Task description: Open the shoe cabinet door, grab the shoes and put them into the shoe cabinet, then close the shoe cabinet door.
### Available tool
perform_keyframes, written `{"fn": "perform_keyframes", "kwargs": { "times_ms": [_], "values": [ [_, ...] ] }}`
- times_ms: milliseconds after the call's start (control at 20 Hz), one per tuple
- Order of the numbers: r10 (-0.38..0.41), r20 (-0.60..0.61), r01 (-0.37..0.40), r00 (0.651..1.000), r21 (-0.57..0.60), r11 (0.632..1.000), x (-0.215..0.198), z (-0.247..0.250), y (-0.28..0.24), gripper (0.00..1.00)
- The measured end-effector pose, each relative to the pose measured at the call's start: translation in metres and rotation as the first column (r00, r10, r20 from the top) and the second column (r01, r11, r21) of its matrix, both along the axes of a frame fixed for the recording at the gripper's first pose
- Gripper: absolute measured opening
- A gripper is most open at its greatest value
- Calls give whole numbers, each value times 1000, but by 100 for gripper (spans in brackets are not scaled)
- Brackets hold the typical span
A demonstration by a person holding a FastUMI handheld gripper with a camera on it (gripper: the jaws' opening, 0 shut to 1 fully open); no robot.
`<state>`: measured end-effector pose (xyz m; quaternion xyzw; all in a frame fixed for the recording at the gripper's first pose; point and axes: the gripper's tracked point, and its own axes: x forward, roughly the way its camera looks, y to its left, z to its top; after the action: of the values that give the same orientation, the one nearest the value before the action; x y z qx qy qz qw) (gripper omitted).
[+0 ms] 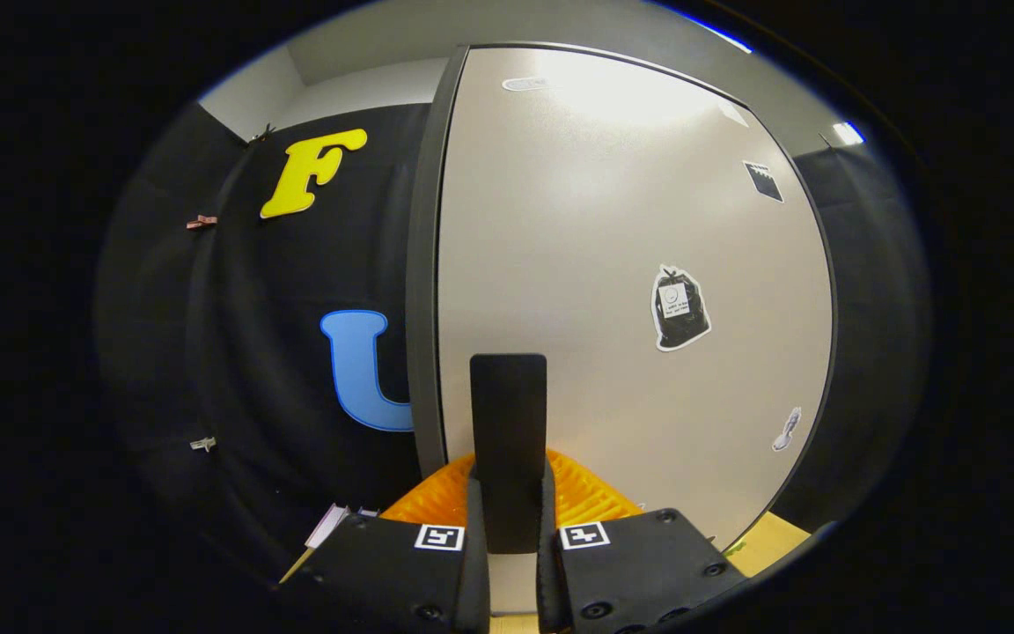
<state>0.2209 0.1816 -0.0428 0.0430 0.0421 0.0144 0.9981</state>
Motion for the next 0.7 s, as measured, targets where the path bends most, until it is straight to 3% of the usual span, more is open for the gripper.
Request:
{"fn": "perform_keyframes", "kwargs": {
  "times_ms": [150, 200, 700],
  "values": [
    [28, 0, -28, 1000, 3, 1000, -3, -2, 0, 25],
    [39, 4, -39, 999, 7, 999, -7, 1, 0, 18],
    [132, 1, -132, 991, 15, 991, -60, 9, -11, 18]
  ]
}}
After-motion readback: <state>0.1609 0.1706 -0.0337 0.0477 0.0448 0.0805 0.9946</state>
